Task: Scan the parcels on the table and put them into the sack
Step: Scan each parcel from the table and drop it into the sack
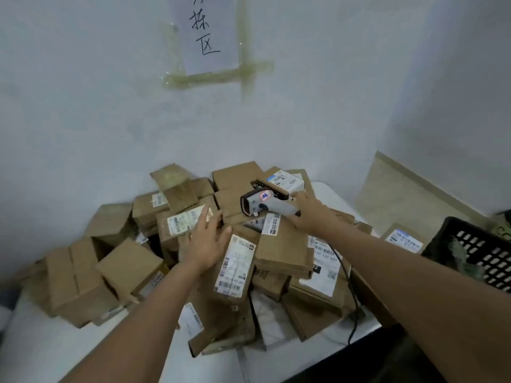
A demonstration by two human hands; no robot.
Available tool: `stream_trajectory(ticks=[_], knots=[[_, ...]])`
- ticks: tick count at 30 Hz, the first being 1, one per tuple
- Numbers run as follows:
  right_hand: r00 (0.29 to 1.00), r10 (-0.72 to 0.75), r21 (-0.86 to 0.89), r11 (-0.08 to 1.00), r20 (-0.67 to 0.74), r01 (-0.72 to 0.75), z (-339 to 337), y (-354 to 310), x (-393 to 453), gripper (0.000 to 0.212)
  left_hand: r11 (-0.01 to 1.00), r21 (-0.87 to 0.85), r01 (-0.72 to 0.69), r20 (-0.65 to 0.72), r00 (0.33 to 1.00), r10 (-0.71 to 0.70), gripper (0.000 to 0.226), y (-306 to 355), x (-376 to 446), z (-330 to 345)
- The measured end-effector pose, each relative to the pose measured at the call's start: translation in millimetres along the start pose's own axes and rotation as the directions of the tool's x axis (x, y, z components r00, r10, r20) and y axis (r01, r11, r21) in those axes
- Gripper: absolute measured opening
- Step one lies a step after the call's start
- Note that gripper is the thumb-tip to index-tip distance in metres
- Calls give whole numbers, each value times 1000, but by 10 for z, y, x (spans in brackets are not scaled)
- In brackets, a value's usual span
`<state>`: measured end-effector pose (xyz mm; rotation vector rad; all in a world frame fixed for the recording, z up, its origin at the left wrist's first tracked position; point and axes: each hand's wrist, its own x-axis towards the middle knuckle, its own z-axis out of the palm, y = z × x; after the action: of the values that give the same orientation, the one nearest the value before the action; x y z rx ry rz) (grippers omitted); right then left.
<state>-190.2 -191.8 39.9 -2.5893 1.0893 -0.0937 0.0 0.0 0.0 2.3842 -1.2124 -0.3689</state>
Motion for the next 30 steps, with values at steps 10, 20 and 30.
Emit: stream_trajectory(ticks=[10, 20, 30], knots=[[992, 113, -87, 990, 58, -108, 264, -279, 515, 53, 966, -191, 173, 213, 968, -131, 78, -267, 7, -120], [992, 119, 10, 993, -40, -119, 324, -266, 478, 54, 991, -47, 127, 415, 905, -96, 93, -180, 112, -156], [959, 282, 416, 871, 15, -263, -49, -259, 23, 19, 927, -309, 213, 385, 919, -83, 52, -170, 51, -537]])
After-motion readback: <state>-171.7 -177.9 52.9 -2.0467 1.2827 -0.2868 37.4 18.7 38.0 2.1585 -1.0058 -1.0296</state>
